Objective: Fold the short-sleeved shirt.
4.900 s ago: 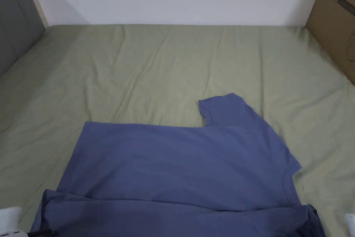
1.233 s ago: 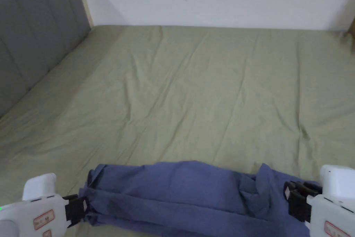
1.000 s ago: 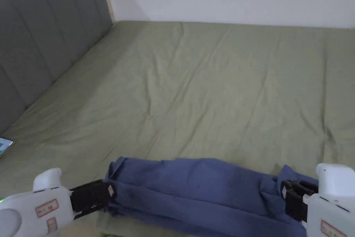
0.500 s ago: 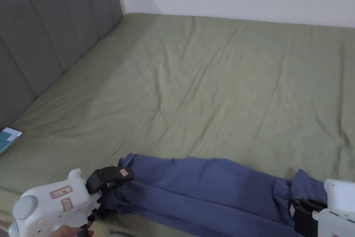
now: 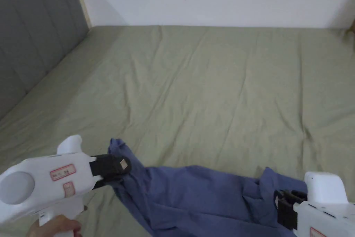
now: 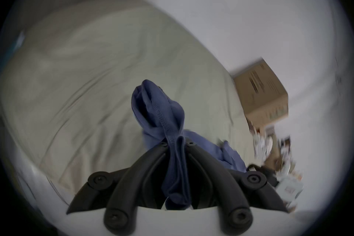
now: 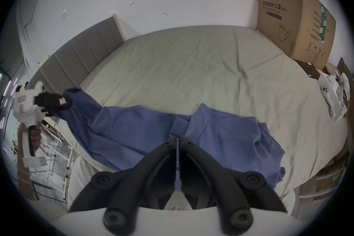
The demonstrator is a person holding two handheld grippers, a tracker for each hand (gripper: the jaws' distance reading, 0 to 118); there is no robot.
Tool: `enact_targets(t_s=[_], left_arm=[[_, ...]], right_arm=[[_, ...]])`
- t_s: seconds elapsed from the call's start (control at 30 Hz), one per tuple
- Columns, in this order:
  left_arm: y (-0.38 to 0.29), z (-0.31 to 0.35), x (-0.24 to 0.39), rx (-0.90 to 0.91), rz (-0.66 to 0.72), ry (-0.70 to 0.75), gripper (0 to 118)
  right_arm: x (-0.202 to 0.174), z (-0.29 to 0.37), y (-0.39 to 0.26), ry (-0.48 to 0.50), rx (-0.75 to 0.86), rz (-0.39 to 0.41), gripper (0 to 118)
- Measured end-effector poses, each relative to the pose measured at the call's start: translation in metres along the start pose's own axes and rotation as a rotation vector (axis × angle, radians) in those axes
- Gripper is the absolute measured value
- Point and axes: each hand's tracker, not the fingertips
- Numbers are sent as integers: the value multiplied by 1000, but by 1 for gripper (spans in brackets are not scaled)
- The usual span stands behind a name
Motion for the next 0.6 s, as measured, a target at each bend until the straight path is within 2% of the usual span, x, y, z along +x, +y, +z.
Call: enact_targets(t_s=[0.13,0.27,0.3,0.4,0.43,0.5,0.6], left_arm=[[-24,-40,96,-141,-327,-87,8],[-81,-102,155,-288,-486,-139,11],[-97,-123,161,-323,-512,-113,18],[-140,-175,162,-497,-503,-9,85],[-147,-183,160,-529,-500,-6,94],[-144,-173,156,-479,-412,-57,93],[-119,-148,149,-401,-287,-134,93]], right_arm=[[2,12,-1,-36,36,-32,4],[26,21,-7,-73,68,-53,4],[32,24,-9,-87,74,-65,4],[39,36,-13,-112,69,-112,4],[43,39,-15,-122,65,-125,4],[64,43,-19,-143,69,-148,4],[68,49,-18,-159,70,-169,4]])
